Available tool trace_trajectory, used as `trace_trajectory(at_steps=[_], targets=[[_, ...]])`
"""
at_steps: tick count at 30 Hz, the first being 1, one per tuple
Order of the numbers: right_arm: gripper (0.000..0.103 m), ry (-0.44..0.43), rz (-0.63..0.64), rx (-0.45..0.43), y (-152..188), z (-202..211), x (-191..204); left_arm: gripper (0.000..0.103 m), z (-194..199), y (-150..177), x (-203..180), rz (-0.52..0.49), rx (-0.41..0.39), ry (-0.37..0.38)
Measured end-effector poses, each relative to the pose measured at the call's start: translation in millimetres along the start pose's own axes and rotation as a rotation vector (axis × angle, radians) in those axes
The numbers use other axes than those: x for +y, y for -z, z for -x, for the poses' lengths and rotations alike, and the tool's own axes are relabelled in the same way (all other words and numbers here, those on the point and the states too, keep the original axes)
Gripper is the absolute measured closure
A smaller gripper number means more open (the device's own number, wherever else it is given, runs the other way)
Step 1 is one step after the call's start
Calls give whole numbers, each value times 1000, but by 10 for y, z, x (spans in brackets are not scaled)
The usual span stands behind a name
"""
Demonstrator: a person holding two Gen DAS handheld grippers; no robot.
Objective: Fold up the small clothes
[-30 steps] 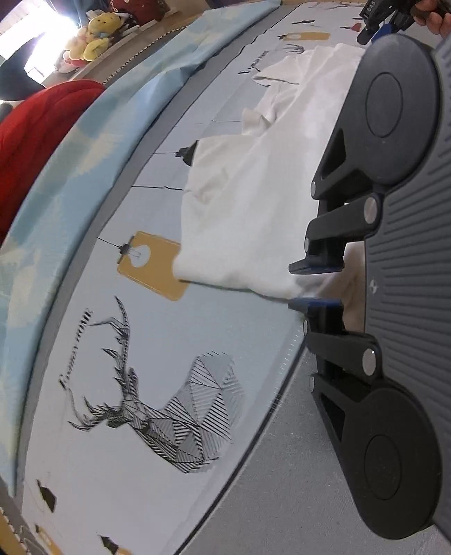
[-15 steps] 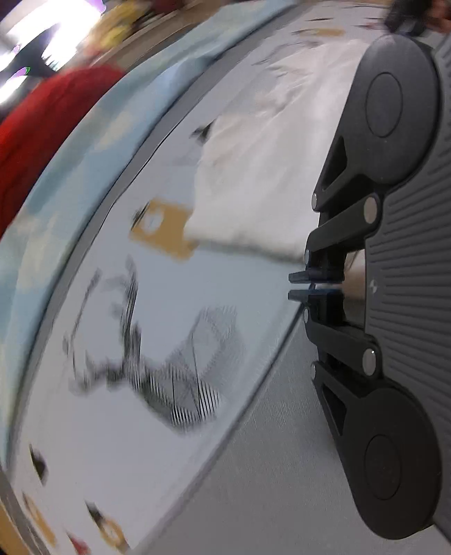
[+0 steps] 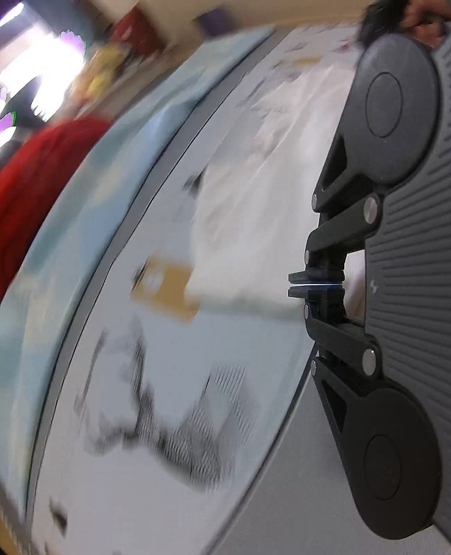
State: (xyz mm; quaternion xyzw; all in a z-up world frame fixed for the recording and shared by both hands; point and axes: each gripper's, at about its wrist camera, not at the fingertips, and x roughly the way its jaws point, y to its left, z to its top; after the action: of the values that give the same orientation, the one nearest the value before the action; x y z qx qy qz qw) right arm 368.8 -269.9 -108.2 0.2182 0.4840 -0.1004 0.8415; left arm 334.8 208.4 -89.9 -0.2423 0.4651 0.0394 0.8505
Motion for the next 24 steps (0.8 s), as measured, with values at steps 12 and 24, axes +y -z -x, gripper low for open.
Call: trace_trajectory(at_steps=[12, 24], targets=[[70, 3, -16, -124, -59, 769, -252, 98, 463, 314, -518, -217, -38, -121], [69, -210, 128, -129, 979, 2055, -1111, 93, 1907, 1830, -448, -382, -127, -9]])
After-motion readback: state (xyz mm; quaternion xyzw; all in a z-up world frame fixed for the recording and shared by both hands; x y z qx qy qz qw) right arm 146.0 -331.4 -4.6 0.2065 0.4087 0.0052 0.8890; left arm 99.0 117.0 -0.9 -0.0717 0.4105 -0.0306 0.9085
